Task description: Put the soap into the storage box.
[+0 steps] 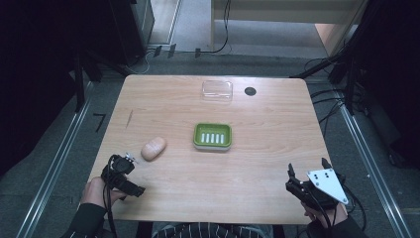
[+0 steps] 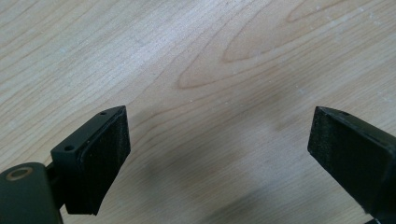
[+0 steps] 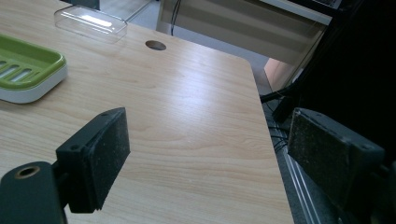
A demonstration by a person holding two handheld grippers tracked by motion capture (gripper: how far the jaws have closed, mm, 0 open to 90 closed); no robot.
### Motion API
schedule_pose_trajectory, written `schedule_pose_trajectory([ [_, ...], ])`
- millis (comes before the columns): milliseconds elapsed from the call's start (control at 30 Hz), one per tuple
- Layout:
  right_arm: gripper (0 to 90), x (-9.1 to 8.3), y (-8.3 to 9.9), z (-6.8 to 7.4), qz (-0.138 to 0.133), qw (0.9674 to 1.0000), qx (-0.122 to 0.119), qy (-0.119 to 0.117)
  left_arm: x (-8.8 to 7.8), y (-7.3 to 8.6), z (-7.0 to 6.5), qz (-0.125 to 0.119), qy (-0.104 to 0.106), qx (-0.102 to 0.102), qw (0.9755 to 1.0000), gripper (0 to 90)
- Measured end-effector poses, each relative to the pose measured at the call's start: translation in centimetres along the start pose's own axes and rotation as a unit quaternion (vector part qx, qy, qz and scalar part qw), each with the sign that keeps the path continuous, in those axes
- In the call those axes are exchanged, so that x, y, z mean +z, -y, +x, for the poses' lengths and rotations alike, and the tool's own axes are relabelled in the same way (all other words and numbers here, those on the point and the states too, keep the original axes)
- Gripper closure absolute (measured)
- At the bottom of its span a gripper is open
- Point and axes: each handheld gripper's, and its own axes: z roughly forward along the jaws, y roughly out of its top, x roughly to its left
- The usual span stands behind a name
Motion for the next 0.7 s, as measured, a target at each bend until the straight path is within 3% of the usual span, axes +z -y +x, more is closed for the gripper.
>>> schedule_pose_trajectory([
  [700, 13.6, 0.45, -0.07, -0.03, 0.0, 1.0, 0.003, -0.006, -0.54, -0.55, 0.09, -0.013, -0.003, -0.007, 0.9999, 3.7],
])
